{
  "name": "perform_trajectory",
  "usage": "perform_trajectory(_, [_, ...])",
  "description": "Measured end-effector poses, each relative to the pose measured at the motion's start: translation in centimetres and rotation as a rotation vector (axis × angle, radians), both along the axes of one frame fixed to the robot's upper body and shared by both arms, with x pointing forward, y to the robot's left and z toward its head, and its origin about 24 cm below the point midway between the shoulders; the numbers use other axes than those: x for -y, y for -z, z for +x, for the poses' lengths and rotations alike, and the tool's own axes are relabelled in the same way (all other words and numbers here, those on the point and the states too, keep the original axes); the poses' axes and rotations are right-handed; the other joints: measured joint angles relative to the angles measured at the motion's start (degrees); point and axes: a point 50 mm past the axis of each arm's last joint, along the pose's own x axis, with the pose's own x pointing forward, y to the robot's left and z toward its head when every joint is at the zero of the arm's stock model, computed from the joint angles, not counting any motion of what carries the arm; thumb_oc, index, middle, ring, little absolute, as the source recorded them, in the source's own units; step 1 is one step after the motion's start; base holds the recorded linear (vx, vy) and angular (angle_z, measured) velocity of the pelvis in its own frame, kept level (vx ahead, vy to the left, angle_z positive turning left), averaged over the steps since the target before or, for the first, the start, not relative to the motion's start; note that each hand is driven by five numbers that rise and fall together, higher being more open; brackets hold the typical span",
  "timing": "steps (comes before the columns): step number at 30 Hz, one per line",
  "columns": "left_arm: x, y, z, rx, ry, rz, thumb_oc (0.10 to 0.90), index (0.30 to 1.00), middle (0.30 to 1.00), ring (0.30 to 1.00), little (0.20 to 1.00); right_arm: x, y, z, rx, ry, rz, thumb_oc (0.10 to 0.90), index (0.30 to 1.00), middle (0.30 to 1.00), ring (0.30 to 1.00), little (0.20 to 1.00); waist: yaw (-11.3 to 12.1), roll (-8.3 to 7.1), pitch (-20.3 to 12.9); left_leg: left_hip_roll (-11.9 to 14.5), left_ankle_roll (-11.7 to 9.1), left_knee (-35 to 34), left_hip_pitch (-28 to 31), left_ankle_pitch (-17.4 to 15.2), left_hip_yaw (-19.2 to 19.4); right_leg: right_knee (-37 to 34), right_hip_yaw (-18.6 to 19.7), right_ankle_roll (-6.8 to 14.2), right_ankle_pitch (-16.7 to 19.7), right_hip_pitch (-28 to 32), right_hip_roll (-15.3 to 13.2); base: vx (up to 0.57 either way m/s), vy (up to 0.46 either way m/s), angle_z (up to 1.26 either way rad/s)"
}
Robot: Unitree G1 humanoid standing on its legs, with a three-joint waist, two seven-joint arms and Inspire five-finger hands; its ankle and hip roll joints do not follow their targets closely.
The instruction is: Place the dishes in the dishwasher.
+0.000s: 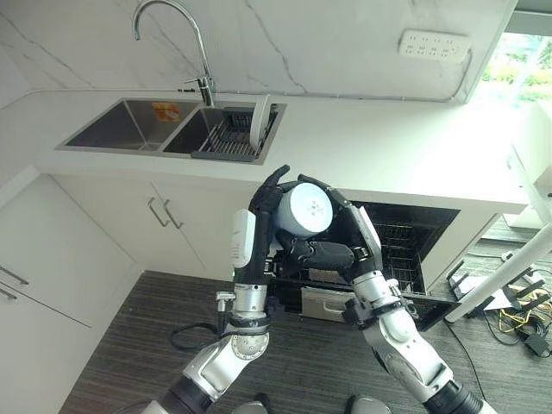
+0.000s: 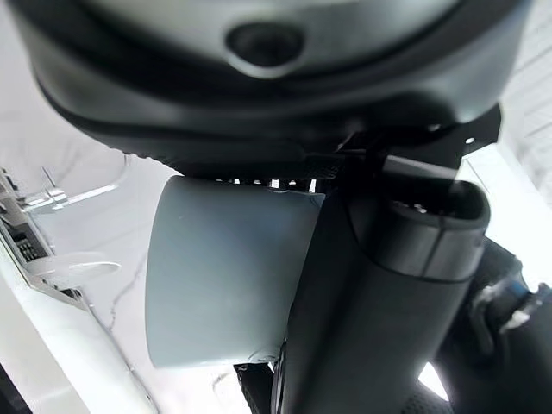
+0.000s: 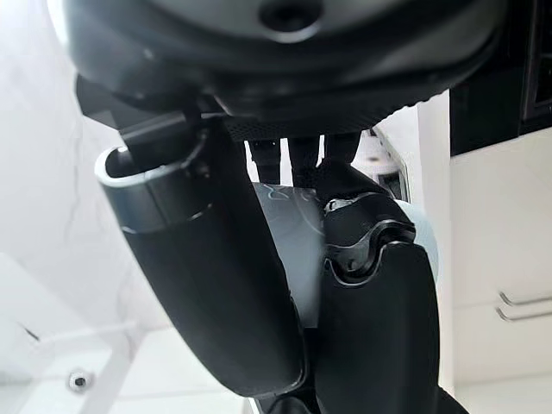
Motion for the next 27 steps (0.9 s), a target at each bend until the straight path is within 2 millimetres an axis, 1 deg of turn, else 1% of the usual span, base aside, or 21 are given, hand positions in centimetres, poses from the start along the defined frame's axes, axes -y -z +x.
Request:
perform_trajectory(3, [0.08,-0.17,0.12,0.011,0.000,0.010,0.800,0.900,0.900,0.900,0.900,0.09,-0.06,-0.06,0.011,0.019,-0.001,0.400,0.300,0.300,0.300,0.300,-0.5,0.15,0.0,0.0,0.0,0.0,0.0,0.0,0.0,0.5,0.0,0.0,0.0,-0.2,-0.1,0.00,0.000,0.00])
perform_trajectory(7, [0.24,-0.26,0.09,0.030,0.000,0.045,0.800,0.900,0.900,0.900,0.900,0.35,0.08,-0.37,0.028,0.052,-0.004,0.400,0.300,0.300,0.300,0.300,-0.5,0.61,0.0,0.0,0.0,0.0,0.0,0.0,0.0,0.7,0.0,-0.1,-0.1,-0.2,-0.1,0.00,0.000,0.00])
perform_trajectory(9, [0.38,-0.21,0.01,0.039,0.003,0.067,0.800,0.900,0.900,0.900,0.900,0.54,0.28,-0.61,0.025,0.066,0.009,0.400,0.300,0.300,0.300,0.300,-0.5,0.61,0.0,0.1,0.0,-0.1,0.0,0.0,0.0,0.7,0.0,-0.1,-0.1,-0.3,-0.1,0.00,0.000,0.00])
perform_trajectory(11, [0.40,-0.21,0.00,0.041,0.005,0.072,0.800,0.900,0.900,0.900,0.900,0.61,0.33,-0.66,0.024,0.071,0.012,0.400,0.300,0.300,0.300,0.300,-0.5,0.61,0.0,0.0,-0.1,-0.1,0.0,0.0,0.0,0.7,0.0,0.4,-0.5,-0.3,-0.1,0.00,0.000,0.00])
perform_trajectory(27, [0.57,-0.43,-0.09,0.068,0.015,0.093,0.800,0.900,0.900,0.900,0.900,0.81,0.24,-0.86,0.057,0.109,0.012,0.400,0.300,0.300,0.300,0.300,-0.4,0.57,0.0,0.0,-0.2,-0.2,-0.1,-0.1,-0.2,0.9,-0.2,0.2,-0.7,-0.3,-0.1,0.00,0.000,0.00])
